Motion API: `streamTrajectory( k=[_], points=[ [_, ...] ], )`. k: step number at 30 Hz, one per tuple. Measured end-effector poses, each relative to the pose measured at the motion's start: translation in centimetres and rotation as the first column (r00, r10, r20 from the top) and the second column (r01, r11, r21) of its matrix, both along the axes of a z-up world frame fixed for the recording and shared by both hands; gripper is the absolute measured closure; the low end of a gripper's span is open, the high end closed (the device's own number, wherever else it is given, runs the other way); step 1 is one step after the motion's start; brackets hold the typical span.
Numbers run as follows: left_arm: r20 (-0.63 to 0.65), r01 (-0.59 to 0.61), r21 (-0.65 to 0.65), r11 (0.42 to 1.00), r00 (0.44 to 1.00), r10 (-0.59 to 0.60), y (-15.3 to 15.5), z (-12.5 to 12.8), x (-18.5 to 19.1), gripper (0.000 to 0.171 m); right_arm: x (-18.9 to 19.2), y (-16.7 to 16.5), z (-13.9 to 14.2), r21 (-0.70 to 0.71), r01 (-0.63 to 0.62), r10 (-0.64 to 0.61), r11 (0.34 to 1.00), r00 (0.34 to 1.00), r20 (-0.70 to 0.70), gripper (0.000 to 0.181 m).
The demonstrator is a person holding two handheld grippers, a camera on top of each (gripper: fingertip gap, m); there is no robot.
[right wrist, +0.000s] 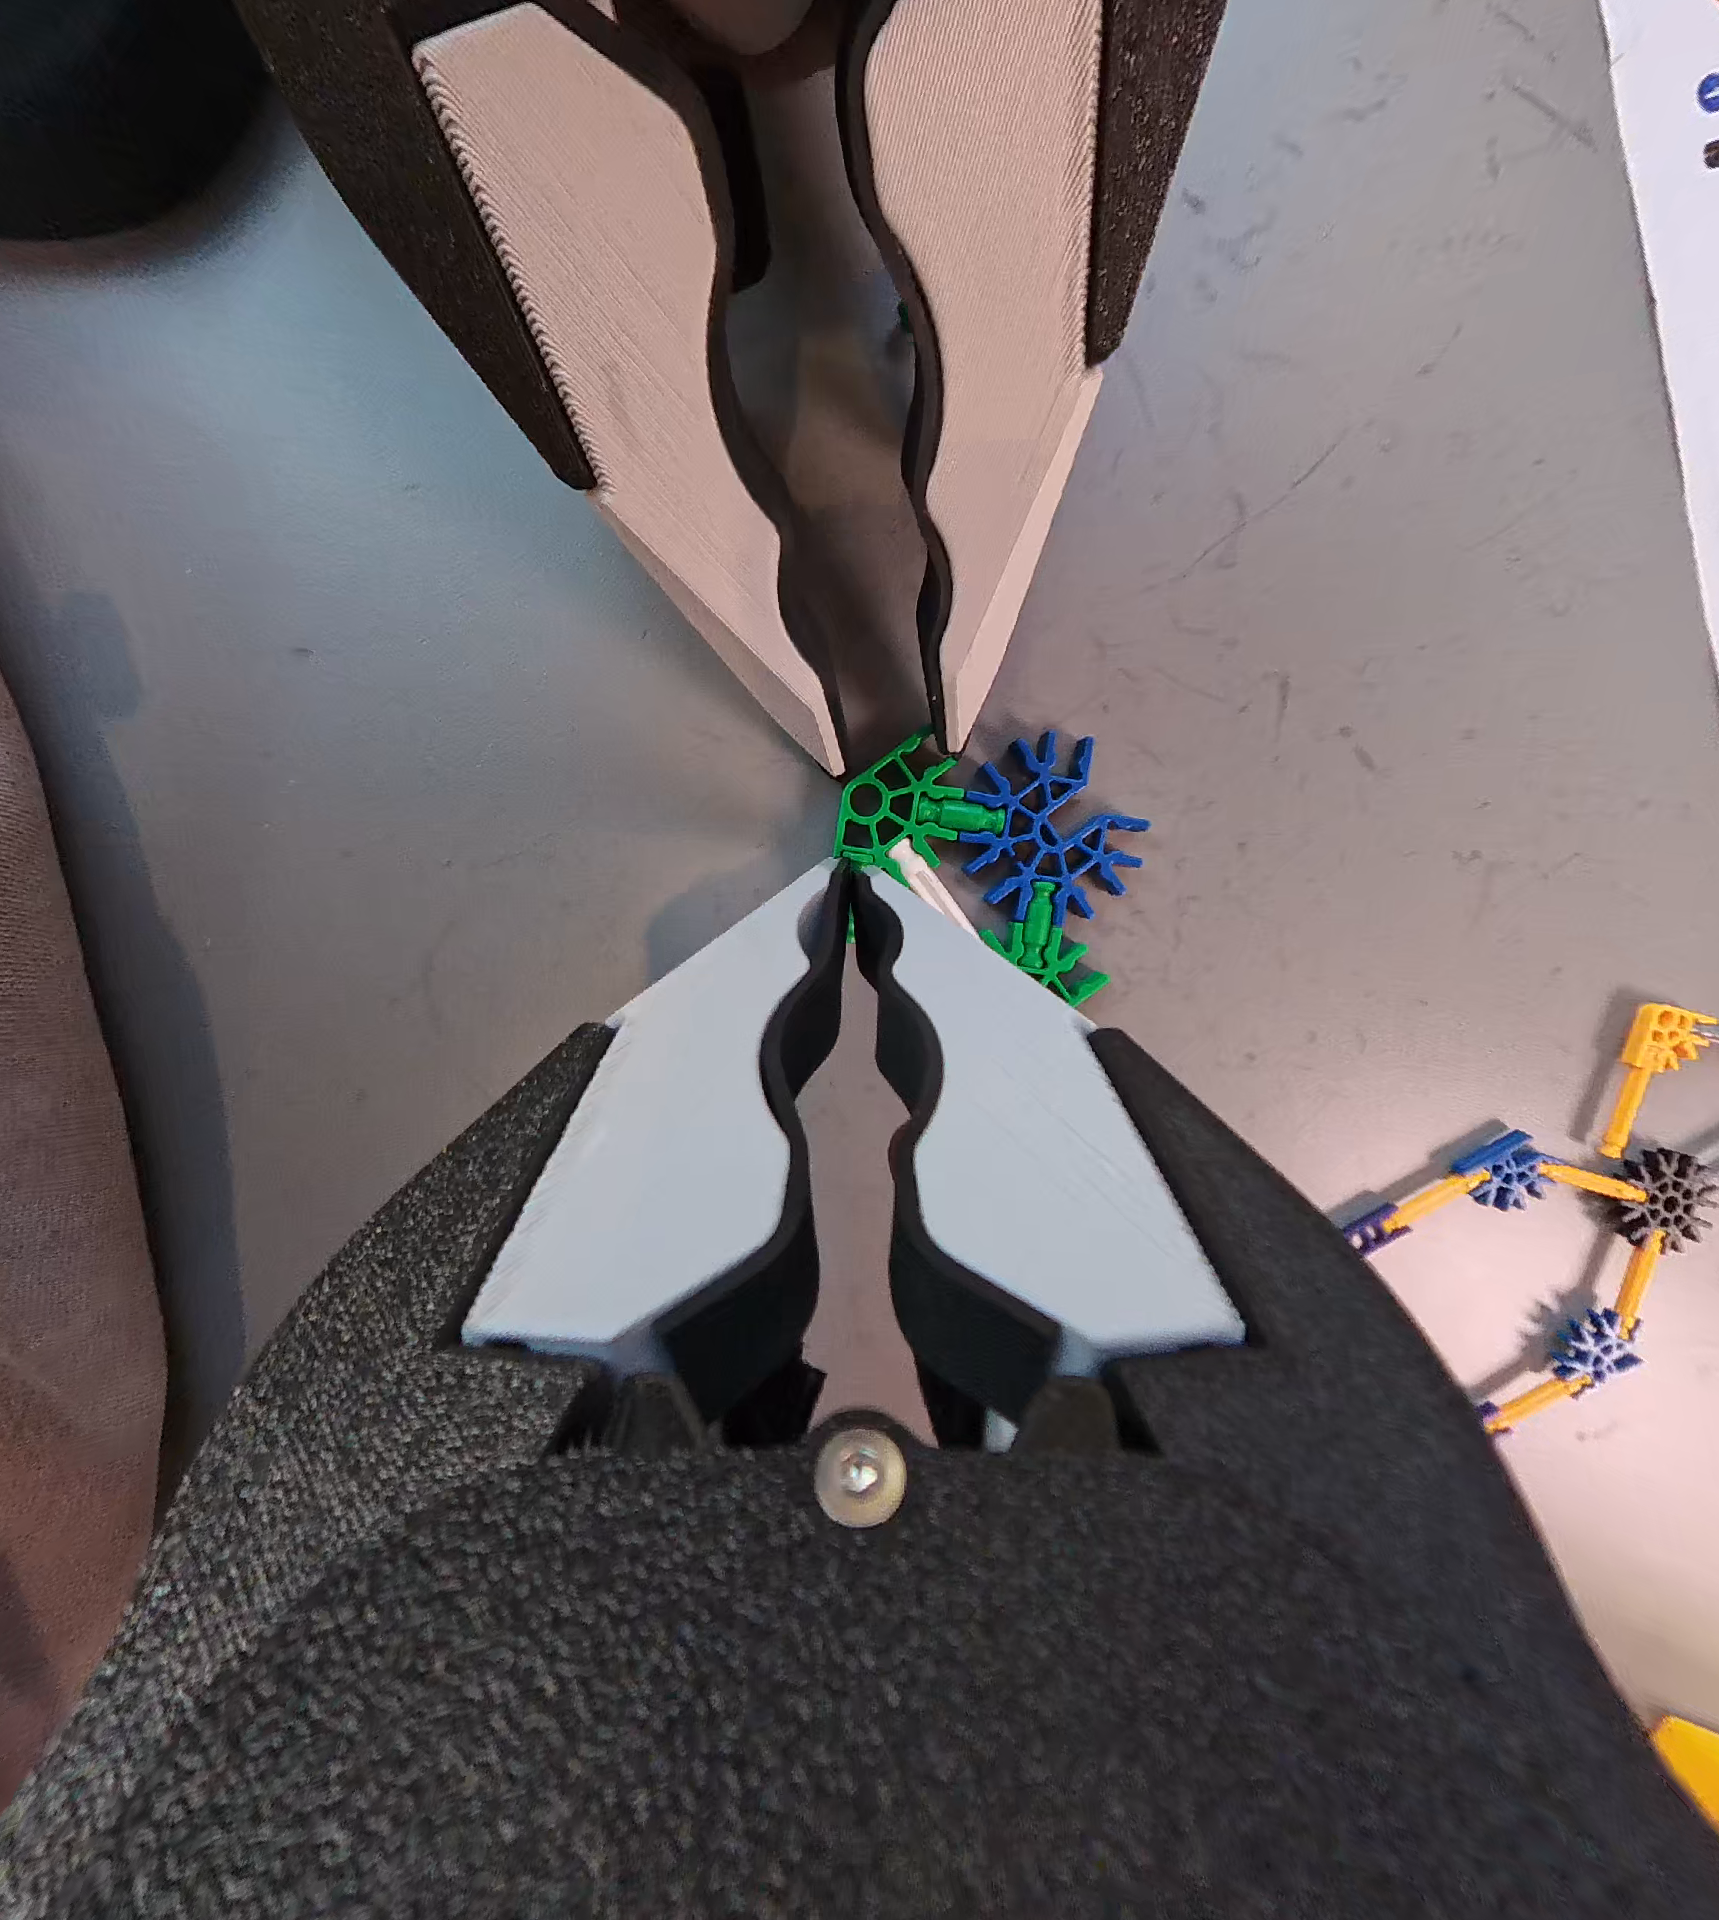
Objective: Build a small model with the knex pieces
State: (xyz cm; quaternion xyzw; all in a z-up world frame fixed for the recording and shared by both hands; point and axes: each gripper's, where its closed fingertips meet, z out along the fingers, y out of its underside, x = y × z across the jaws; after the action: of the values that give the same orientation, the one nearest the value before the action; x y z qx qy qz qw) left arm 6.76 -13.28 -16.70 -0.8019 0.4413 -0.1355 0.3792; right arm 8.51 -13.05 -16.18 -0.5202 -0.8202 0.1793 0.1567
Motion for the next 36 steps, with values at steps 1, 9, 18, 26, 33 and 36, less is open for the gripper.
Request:
streamTrajectory(
  k=[1,9,18,26,33,36],
  points=[
    [0.001,-0.002,-0.002,1.000,1.000,0.002,0.0,0.0,0.0,0.155,0.0,0.0,0.0,0.001,-0.005,0.005,1.000,1.000,0.018,0.181],
    [0.036,-0.032,-0.044,0.999,0.999,0.033,0.1,0.0,0.0,0.157,0.0,0.0,-0.3,0.092,-0.116,0.101,0.989,0.983,0.153,0.181],
    [0.043,-0.027,-0.035,0.999,0.999,0.029,0.0,0.0,0.0,0.157,-0.1,-0.1,-0.4,0.155,-0.237,0.208,0.959,0.962,0.178,0.181],
    [0.067,-0.022,-0.047,0.999,0.997,0.025,0.1,-0.1,0.0,0.156,-0.2,-0.3,-0.5,0.084,-0.250,0.237,0.965,0.962,0.135,0.181],
    [0.066,-0.011,-0.040,0.999,0.998,0.014,0.0,-0.1,0.0,0.158,-0.2,-0.5,0.7,-0.022,-0.145,0.144,0.989,0.989,-0.039,0.173],
    [0.060,-0.013,-0.022,1.000,0.998,0.014,0.1,0.1,-0.3,0.152,0.8,0.2,2.5,-0.088,-0.073,0.063,0.993,0.992,-0.113,0.157]
  ],
)
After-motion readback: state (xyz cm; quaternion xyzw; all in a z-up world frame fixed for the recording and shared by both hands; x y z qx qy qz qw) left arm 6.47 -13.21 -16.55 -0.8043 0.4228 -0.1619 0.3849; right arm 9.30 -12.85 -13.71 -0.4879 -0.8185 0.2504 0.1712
